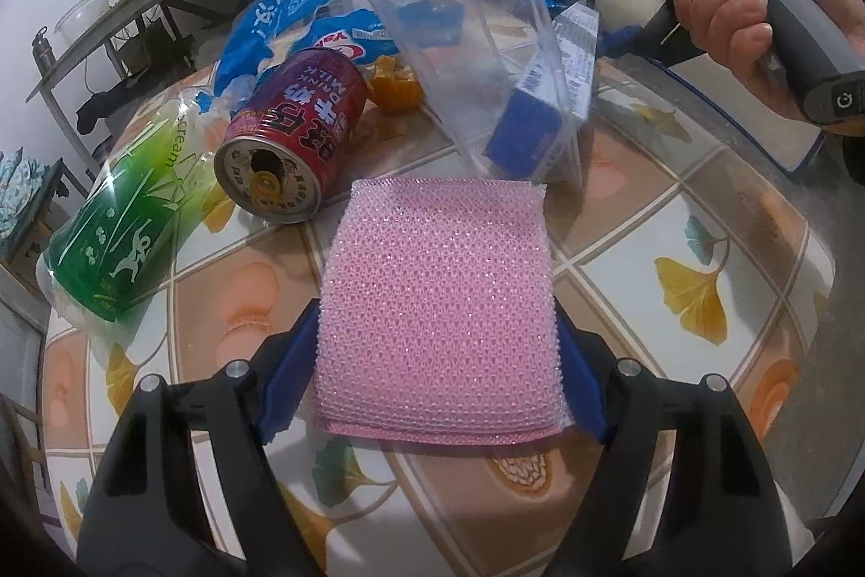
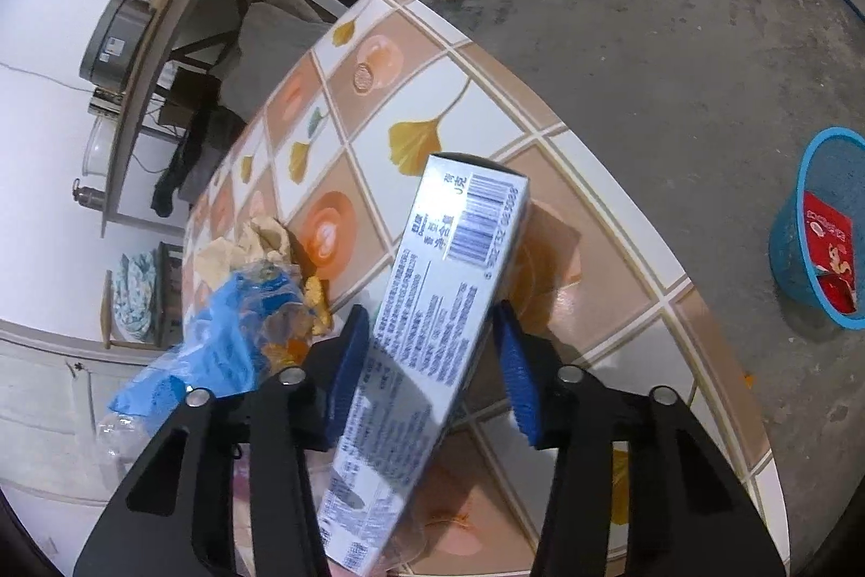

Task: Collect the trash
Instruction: 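Grasp the pink scrubber pad with the left tool while the right tool grasps the white toothpaste box, then lift the pink pad and toothpaste box and turn toward the wastebasket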

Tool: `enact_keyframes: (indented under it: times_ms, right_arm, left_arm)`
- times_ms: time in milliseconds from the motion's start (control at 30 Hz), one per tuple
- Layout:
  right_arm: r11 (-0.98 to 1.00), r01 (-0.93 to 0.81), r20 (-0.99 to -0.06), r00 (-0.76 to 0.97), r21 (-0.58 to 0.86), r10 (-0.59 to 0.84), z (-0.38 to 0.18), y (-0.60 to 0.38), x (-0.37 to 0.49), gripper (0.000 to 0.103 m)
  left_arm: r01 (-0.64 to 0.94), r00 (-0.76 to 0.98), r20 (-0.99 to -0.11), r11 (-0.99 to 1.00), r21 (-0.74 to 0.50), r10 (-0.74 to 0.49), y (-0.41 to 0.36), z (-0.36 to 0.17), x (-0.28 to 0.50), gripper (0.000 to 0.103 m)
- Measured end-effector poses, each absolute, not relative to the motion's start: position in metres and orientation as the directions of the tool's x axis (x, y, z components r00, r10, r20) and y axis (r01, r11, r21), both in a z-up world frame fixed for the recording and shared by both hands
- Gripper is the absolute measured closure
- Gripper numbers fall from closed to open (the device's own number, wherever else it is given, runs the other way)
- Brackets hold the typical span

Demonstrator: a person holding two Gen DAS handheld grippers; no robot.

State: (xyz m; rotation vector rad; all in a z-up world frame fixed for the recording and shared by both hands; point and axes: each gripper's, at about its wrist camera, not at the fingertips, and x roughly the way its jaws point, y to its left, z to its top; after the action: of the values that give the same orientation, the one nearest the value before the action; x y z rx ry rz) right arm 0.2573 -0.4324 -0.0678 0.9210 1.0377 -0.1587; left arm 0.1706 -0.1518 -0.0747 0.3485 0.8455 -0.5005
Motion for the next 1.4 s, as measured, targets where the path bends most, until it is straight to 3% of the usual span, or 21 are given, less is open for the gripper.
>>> enact_keyframes:
  times_ms: [467,1400]
  right_arm:
    - [0.608,0.475,-0.744,0.588,0.636,0.318,-0.054,-0.438,0.246,0.067]
    - [0.590,0.411,-0.646,0.716,0.695,0.263,0.006,-0.496,0.165,0.068]
  left_arm:
    - [0.550,0.575,-0.759,0.831,0.081,-0.306,-0.144,-0.057,0.149,0.029]
    - [0.559,0.628,-0.716,0.817,0.141,-0.306,-0.150,-0.023,0.107,0.030]
